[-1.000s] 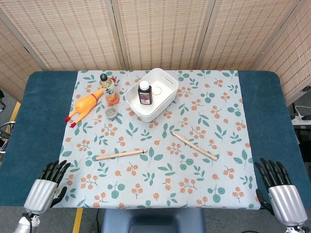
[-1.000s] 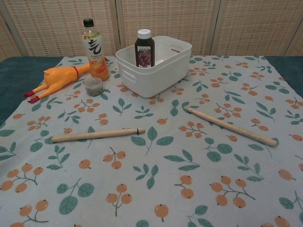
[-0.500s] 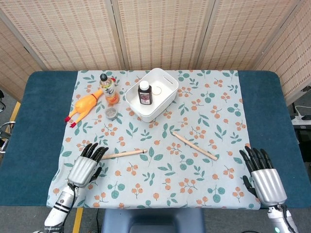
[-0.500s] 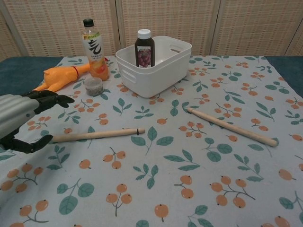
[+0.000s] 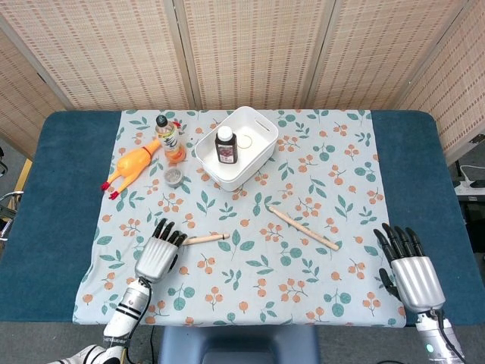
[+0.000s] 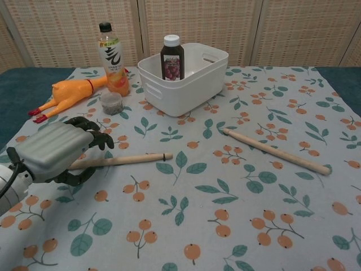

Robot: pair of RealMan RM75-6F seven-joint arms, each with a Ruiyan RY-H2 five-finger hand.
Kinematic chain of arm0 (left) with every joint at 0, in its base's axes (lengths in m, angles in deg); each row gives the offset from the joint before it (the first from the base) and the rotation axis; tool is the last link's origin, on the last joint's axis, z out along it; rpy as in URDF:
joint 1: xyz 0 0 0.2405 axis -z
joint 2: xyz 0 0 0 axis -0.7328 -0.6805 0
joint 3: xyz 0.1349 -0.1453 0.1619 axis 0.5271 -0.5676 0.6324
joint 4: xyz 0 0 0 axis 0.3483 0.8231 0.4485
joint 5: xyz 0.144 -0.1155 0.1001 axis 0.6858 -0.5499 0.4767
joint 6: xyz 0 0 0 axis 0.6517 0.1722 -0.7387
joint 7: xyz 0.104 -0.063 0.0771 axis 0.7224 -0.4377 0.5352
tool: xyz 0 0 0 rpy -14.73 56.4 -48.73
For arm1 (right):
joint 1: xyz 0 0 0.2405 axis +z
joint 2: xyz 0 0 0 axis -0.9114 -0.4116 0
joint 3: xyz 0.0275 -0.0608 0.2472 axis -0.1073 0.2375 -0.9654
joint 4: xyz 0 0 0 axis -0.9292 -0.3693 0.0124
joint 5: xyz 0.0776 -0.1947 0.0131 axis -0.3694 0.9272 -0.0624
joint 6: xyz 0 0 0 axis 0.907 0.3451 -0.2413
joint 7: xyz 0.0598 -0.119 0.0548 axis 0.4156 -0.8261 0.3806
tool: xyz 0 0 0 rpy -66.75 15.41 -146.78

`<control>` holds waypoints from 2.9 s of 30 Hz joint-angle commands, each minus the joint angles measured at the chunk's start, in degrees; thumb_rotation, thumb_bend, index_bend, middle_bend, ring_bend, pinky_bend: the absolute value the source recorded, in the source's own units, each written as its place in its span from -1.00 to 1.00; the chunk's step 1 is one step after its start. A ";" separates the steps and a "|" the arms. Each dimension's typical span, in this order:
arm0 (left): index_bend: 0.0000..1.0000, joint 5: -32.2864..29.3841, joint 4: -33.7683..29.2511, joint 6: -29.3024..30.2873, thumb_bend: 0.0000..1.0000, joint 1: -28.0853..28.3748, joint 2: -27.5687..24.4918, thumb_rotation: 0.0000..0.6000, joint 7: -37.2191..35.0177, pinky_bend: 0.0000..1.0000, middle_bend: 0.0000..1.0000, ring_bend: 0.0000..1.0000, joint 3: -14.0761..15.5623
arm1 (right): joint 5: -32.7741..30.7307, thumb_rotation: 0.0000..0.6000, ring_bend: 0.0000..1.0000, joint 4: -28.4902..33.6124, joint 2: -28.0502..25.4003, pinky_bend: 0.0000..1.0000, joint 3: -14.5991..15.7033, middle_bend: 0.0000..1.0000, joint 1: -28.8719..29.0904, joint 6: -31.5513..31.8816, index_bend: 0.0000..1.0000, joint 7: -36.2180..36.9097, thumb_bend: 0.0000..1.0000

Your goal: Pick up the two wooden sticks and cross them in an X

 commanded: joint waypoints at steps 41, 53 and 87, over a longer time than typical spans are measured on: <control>0.08 -4.25 10.97 3.65 -0.16 3.63 6.09 1.00 3.79 -0.71 0.13 -0.45 2.67 | -2.40 1.00 -1.00 -0.68 -0.66 -1.00 1.91 -1.00 2.12 -0.70 -1.00 0.04 -0.26; 0.57 -1.01 13.33 5.89 -0.02 3.87 5.76 1.00 -0.73 -0.71 0.73 -0.07 4.21 | -5.34 1.00 -1.00 0.20 0.13 -1.00 0.93 -1.00 4.04 -3.37 -1.00 -3.38 -0.26; 0.70 9.69 12.10 18.66 0.08 0.94 -5.45 1.00 -16.99 -0.71 0.84 0.01 6.39 | -37.67 1.00 -1.00 -7.40 25.15 -1.00 -6.64 -0.62 22.37 -12.96 -0.68 -34.33 -0.26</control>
